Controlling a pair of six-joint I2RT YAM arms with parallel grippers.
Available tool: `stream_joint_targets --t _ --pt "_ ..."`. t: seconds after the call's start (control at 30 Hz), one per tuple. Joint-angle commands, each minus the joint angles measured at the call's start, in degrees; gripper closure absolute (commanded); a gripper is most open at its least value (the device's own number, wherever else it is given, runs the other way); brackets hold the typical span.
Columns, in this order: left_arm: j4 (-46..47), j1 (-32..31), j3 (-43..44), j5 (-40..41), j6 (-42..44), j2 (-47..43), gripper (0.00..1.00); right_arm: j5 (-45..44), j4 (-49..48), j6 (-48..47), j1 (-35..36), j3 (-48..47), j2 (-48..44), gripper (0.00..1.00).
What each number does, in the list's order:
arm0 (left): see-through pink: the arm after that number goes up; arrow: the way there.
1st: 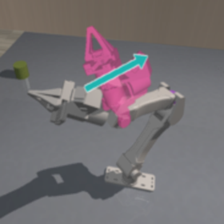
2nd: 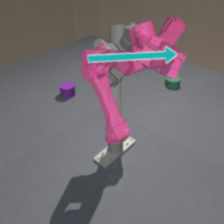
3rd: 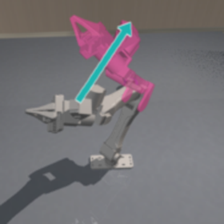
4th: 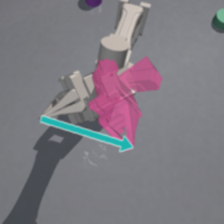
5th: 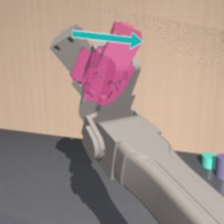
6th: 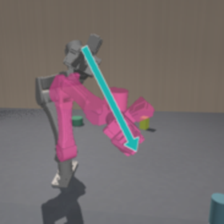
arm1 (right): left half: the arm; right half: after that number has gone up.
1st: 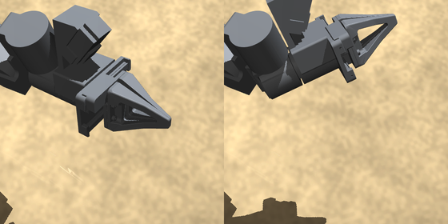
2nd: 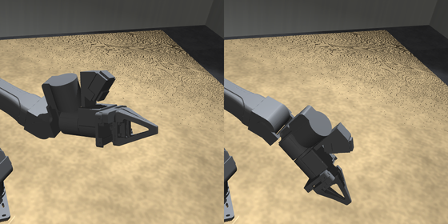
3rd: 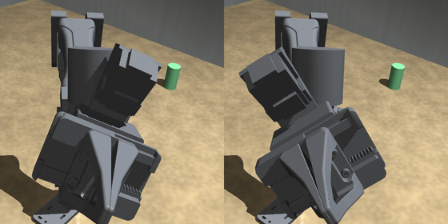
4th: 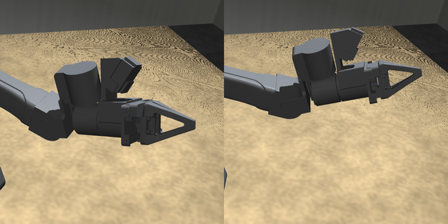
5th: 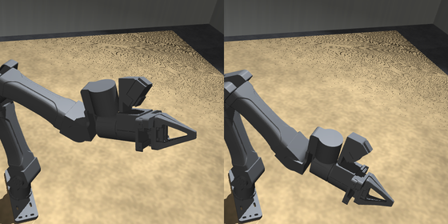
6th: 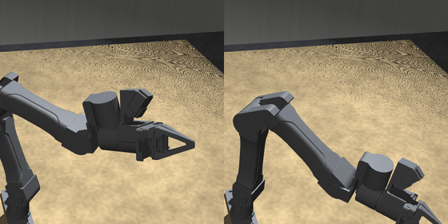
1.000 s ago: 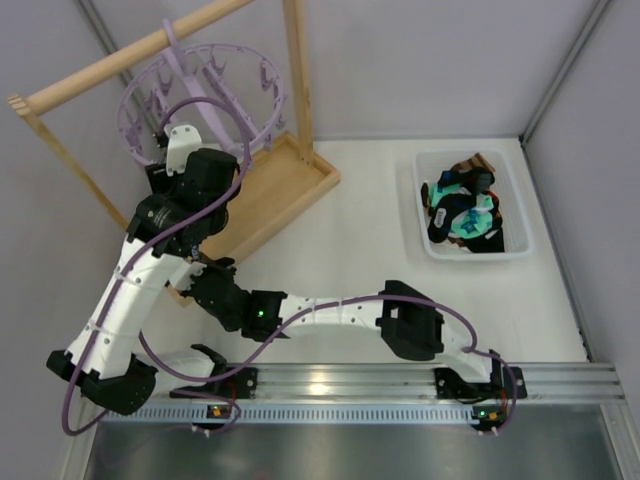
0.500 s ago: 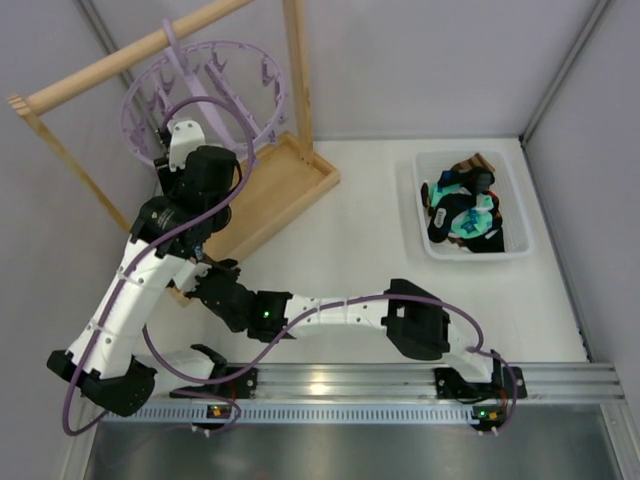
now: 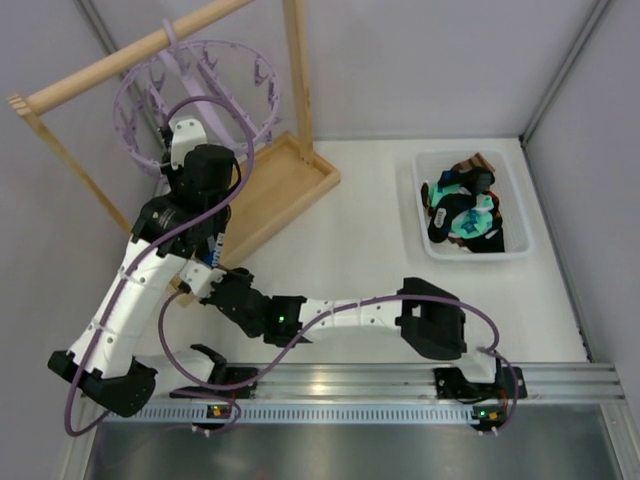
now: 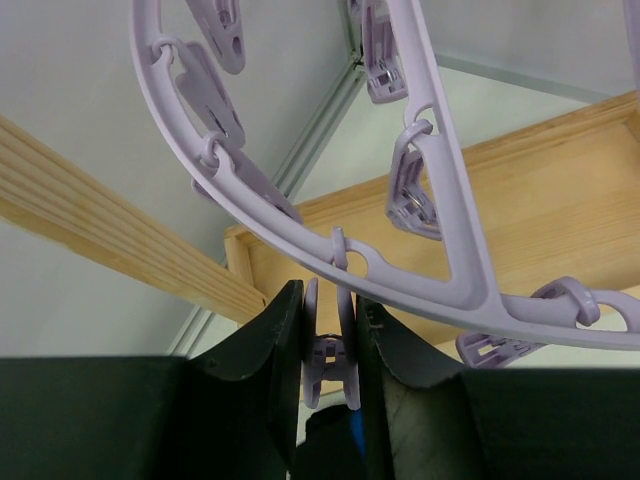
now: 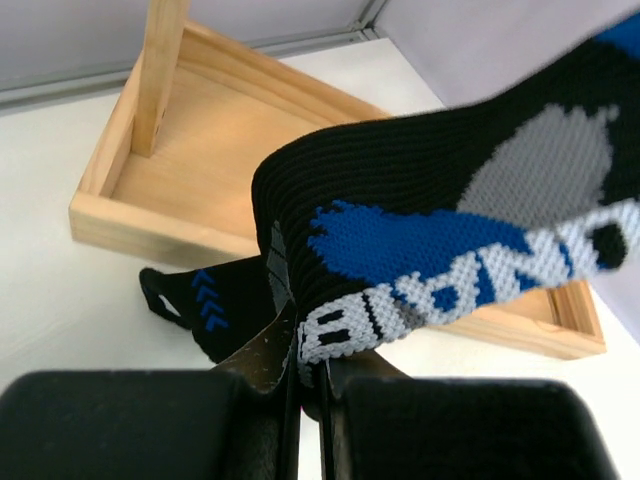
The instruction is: Remove the socks clipped to the hanger
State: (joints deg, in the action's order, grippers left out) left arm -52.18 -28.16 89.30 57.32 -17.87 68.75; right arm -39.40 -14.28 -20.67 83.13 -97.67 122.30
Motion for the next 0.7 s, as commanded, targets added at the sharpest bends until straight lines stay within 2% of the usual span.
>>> stream_joint_targets --t 0.0,0.07,0.1,0.2,0.23,0.27,0.3,0.43,0.47,0.53,0.57,0.63,0.67 --pt "2.5 0.5 -0.2 -1.6 0.1 -2.3 0.82 -0.3 -5.3 4.6 0.8 6.2 -9.3 1.0" --pt "2.5 0.4 -0.3 -2.3 0.2 -2.7 0.74 -0.8 -5.0 8.1 0.4 13.7 -15.4 1.0" --pt "2.4 0.5 -0.4 -2.9 0.4 -3.4 0.6 -1.2 -3.4 9.3 -0.3 18.8 -20.3 1.0" --pt "2.4 0.5 -1.0 -7.3 0.0 -5.6 0.36 -0.9 6.0 17.6 -3.9 27.0 -31.0 1.0" --pt "2.4 0.5 -1.3 -8.1 -0.3 -6.3 0.14 1.5 8.3 22.5 -5.5 28.9 -34.0 1.0" --pt "2.3 0.5 -1.8 -9.8 -0.7 -7.1 0.02 2.5 10.7 24.3 -9.5 30.7 -36.8 1.0" --pt "2.3 0.5 -3.0 -10.5 -1.5 -9.1 0.02 3.5 14.2 25.4 -11.7 33.4 -41.8 1.0" --pt "2.3 0.4 -7.2 -17.6 -3.4 -15.5 0.02 7.4 25.8 27.1 -22.6 35.1 -51.4 1.0" --pt "2.3 0.4 -8.3 -20.7 -4.4 -17.2 0.02 8.5 27.5 27.0 -27.5 34.4 -54.4 1.0" --pt "2.5 0.4 -12.0 -23.9 -6.1 -22.7 0.02 11.6 33.2 26.5 -33.4 32.9 -56.8 1.0" --pt "2.6 0.5 -13.3 -24.9 -6.9 -24.5 0.02 11.9 35.2 26.0 -39.7 32.0 -57.8 1.0" --pt "3.6 0.4 -16.2 -27.6 -8.0 -30.1 0.02 11.8 40.4 24.1 -46.0 28.5 -58.6 1.0" --pt "3.9 0.5 -19.1 -28.5 -8.8 -32.3 0.02 12.0 41.7 23.7 -52.9 26.1 -57.8 1.0"
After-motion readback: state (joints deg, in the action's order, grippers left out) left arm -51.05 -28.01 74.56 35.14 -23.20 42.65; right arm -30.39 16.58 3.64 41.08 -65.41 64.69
